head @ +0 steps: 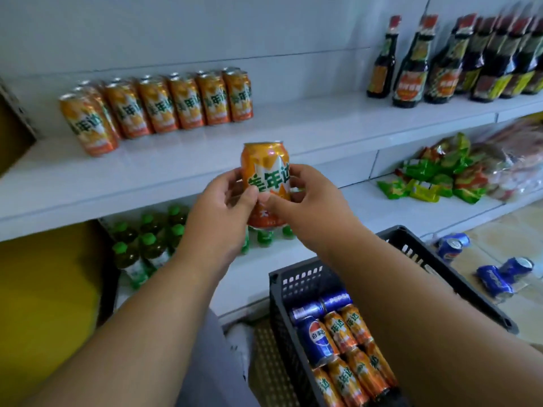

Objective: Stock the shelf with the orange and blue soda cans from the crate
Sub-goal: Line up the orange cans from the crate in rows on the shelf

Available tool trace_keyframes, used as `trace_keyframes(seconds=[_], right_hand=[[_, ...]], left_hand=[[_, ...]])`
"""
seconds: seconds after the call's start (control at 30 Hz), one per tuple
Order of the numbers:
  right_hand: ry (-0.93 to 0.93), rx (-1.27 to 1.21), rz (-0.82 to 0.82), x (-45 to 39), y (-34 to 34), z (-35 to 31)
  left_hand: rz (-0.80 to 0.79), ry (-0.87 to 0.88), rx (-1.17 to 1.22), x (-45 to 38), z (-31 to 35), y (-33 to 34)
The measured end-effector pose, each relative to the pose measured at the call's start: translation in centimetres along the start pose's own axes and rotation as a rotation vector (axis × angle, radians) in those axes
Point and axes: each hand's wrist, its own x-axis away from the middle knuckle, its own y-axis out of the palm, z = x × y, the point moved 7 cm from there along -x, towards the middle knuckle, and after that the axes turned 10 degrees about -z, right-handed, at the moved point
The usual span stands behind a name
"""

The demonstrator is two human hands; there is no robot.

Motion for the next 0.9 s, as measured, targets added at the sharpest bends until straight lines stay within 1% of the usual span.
trace_keyframes(seconds=[0.2, 0.37, 0.5, 0.57, 0.67, 0.73, 0.83, 0.87, 0.9], right_hand=[[-0.081, 0.112, -0.121, -5.0, 4.9, -5.2], [-0.194, 0.177, -0.184, -10.4, 9.4, -8.8], [-0.233, 0.177, -0.201, -14.6, 13.2, -9.8], [-0.236, 0.190, -0.208, -16.2, 14.8, -9.6], [-0.241, 0.230, -0.171, -18.6, 16.5, -9.0], [-0.216, 0.224, -0.149, -20.1, 17.6, -8.2], [-0.179, 0.215, -0.138, -22.2, 19.1, -7.2], [-0.179, 0.223, -0.133, -22.9, 19.6, -7.1], [-0.180, 0.230, -0.124, -23.5, 20.0, -7.2]], left_hand=[[0.117, 0.064, -0.091, -1.5, 2.0, -7.5], [0.198, 0.108, -0.244, -4.6, 2.9, -14.6], [0.264, 0.079, -0.410, -7.0, 2.4, -19.1], [0.269, 0.061, -0.422, -8.0, 1.6, -20.5], [0.276, 0.007, -0.392, -9.6, -0.2, -22.4], [0.380, -0.020, -0.407, -10.4, -1.1, -24.3], [0.654, -0.098, -0.572, -11.2, -1.9, -27.9], [0.707, -0.136, -0.580, -11.6, -2.4, -28.9], [0.724, -0.180, -0.547, -12.3, -3.0, -29.6]])
